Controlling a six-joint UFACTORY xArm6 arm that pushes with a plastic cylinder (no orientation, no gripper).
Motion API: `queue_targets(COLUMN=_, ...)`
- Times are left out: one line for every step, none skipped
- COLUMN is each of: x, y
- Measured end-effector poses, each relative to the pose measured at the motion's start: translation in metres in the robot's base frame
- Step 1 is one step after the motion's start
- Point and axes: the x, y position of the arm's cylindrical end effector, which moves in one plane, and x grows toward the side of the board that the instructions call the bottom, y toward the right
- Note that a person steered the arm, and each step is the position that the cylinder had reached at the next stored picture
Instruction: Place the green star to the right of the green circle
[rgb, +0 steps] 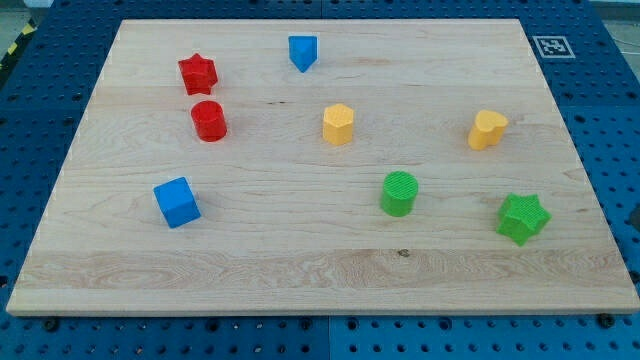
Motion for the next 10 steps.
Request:
queue_targets(x=0.016, y=-0.03)
queue_targets(x=0.012, y=-0.057)
queue_targets(x=0.012, y=-0.096)
queue_targets(x=0.01, y=-0.106)
queue_targets(x=0.01, y=-0.091)
queue_targets(x=0.008, y=-0.074)
queue_targets(x=-0.008, y=-0.08)
queue_targets(x=-0.01, y=-0.097)
queue_targets(x=-0.01, y=-0.124)
queue_targets(x=-0.02, y=-0.141)
